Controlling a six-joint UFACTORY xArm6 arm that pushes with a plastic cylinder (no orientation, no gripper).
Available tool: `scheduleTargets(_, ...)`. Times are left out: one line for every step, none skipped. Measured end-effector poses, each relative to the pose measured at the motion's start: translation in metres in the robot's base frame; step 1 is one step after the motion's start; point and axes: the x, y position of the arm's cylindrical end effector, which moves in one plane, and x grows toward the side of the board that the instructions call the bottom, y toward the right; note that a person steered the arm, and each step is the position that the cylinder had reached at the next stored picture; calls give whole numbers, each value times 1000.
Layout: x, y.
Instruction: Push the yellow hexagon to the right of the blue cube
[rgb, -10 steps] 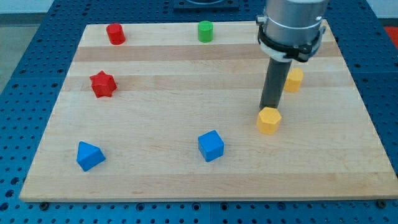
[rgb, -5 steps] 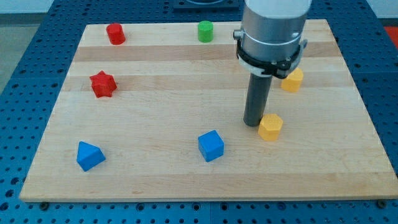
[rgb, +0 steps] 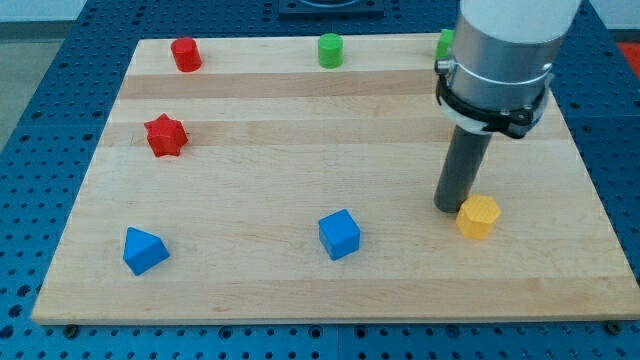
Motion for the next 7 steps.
scheduleTargets(-7,5)
scheduleTargets(-11,10)
scheduleTargets(-10,20)
scheduleTargets(-1,29)
scheduleTargets(0,30)
scheduleTargets(9,30)
scheduleTargets(13,30)
